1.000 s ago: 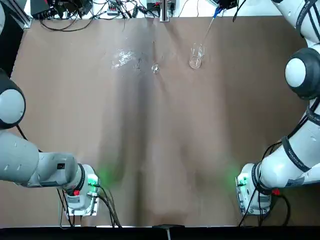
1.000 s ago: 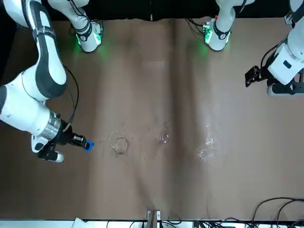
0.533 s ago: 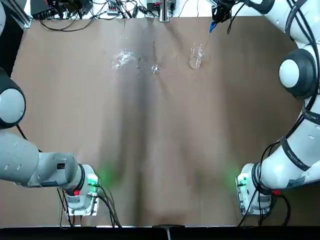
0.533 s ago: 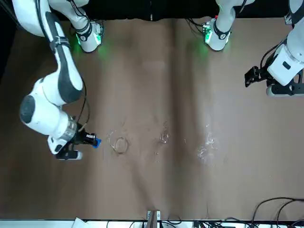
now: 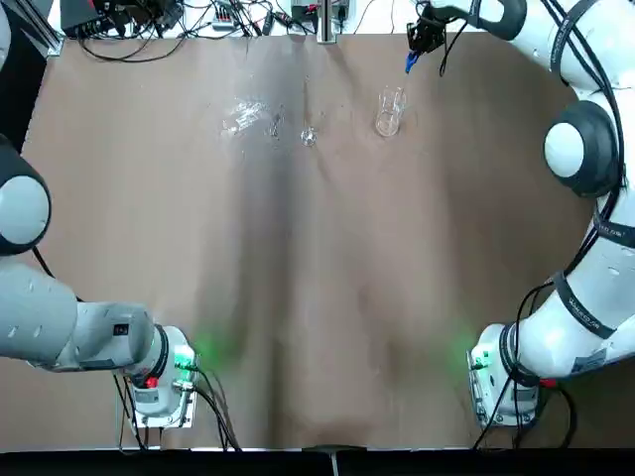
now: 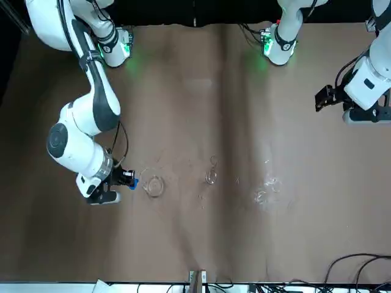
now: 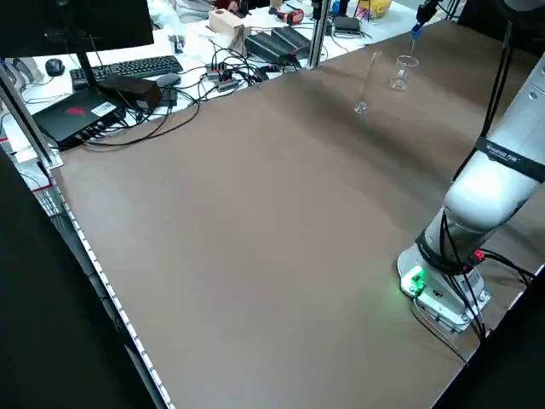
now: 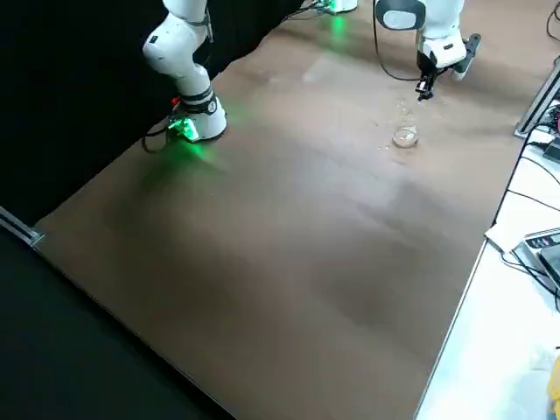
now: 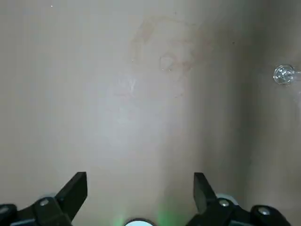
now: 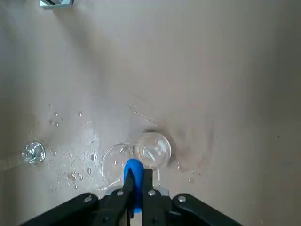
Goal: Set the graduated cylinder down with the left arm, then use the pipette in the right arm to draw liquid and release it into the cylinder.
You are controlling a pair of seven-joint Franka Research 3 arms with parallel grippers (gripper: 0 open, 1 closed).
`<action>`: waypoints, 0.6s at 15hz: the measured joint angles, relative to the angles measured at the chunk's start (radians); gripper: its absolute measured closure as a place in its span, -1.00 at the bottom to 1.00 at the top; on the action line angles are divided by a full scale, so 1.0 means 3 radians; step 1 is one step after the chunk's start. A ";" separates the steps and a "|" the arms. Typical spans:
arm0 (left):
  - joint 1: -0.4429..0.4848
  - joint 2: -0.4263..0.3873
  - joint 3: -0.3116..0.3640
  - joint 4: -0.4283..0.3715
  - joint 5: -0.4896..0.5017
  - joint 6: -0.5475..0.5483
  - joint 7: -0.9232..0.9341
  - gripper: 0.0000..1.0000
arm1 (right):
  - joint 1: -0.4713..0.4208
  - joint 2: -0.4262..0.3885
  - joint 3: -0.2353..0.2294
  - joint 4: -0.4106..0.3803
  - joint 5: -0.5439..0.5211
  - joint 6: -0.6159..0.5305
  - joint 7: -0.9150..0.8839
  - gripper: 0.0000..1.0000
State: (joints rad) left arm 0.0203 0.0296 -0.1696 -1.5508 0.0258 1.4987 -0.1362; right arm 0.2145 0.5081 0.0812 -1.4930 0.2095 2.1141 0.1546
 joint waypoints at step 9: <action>0.0007 0.0001 0.0000 0.0000 0.0000 0.0000 0.0000 -0.99 | 0.0048 0.0022 0.0000 -0.0120 0.0001 0.0237 0.0002 0.30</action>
State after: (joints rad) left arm 0.0225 0.0298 -0.1696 -1.5508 0.0258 1.4987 -0.1362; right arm 0.2290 0.5146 0.0812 -1.5290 0.2098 2.1853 0.1553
